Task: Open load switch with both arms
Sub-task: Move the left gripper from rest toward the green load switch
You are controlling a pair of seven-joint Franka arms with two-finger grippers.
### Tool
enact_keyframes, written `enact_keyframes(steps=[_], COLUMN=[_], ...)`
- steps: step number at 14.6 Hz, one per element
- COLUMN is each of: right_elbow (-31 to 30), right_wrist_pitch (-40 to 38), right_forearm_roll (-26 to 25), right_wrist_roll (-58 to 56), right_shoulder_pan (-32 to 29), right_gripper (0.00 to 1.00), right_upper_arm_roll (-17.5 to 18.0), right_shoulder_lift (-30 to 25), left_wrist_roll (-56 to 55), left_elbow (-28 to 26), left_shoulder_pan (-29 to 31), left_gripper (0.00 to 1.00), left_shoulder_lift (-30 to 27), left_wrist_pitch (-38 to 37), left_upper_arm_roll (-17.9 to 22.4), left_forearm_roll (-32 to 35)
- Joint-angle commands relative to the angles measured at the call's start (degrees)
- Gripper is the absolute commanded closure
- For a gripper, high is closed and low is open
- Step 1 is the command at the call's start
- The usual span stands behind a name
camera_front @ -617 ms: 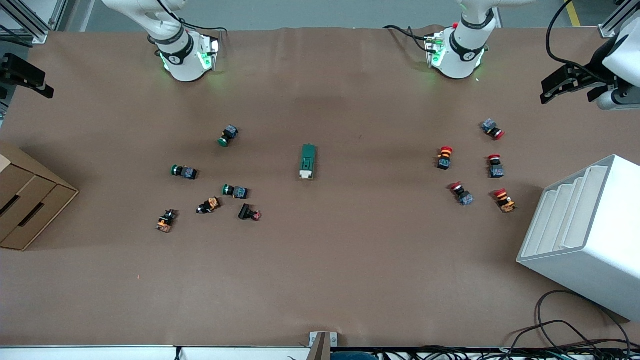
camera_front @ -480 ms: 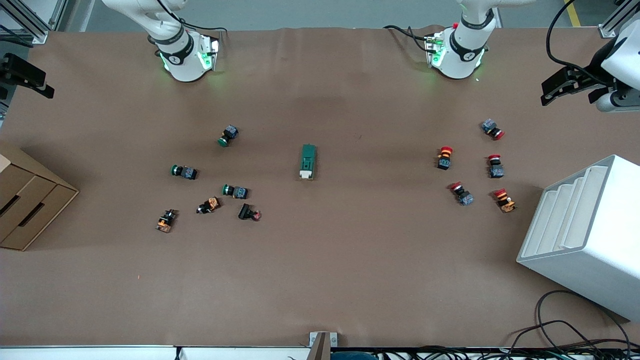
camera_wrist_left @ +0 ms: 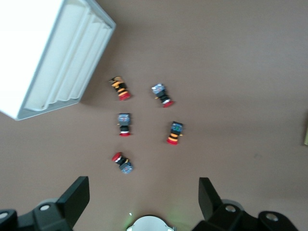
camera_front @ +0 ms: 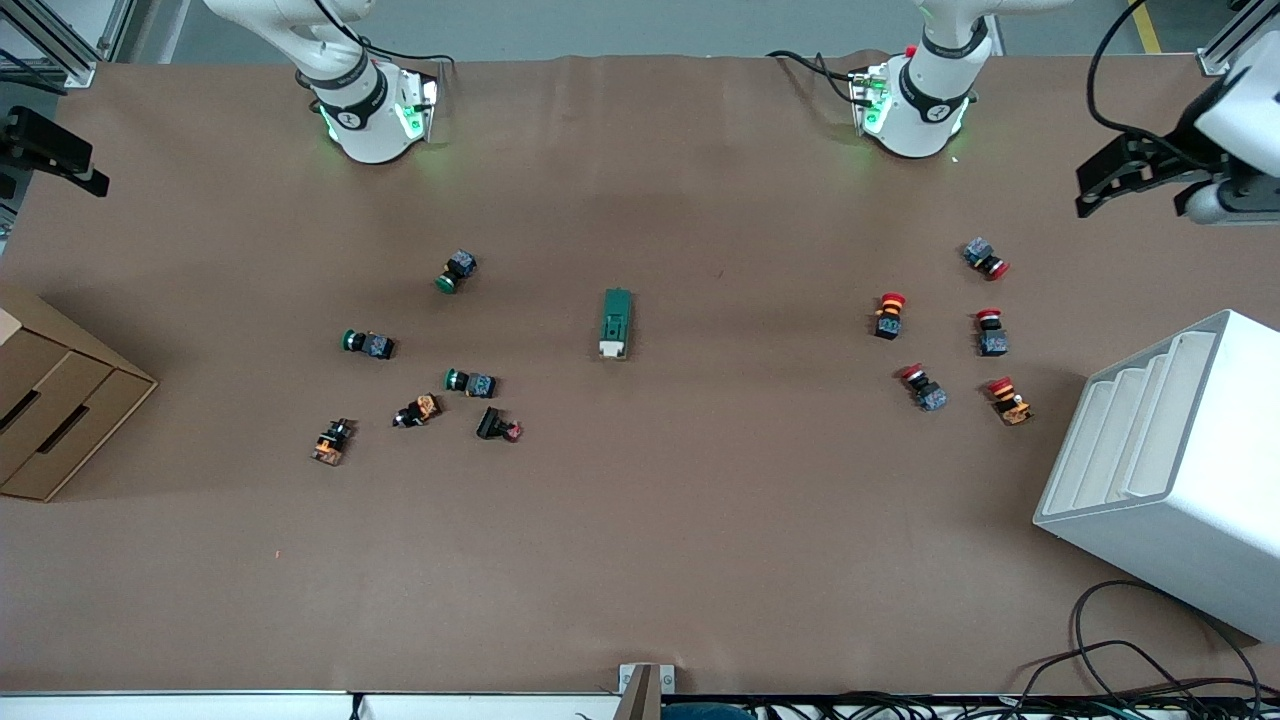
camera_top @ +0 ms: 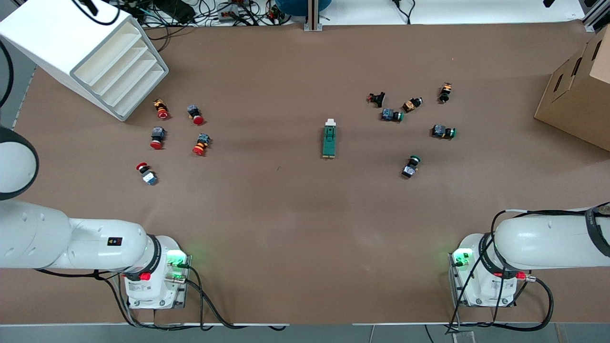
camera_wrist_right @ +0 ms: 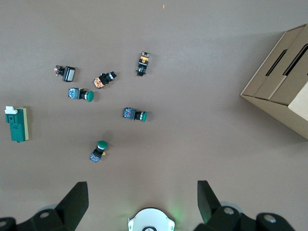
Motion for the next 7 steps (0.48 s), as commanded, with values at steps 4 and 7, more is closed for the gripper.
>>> enact_keyframes(steps=[4,7], right_elbow=[-0.6,-0.6], right_wrist_pitch=[-0.2,-0.2], right_forearm_roll=[-0.4,-0.4], right_wrist_roll=[-0.7,-0.7], right_shoulder_pan=[-0.5,-0.5], right_gripper=[0.00,0.00], right_upper_arm_roll=[0.5,0.5], right_shoulder_lift=[-1.1,-1.1], left_wrist_roll=[-1.3,-10.4], left_elbow=[-0.8,-1.6], left_shoulder_pan=[-0.8,-1.2], left_gripper=[0.00,0.00], left_shoulder_lift=[1.8,2.1], left_wrist_pitch=[4.8,7.5], left_upper_arm_roll=[-4.1,-7.1], left_forearm_roll=[-6.7,-6.6])
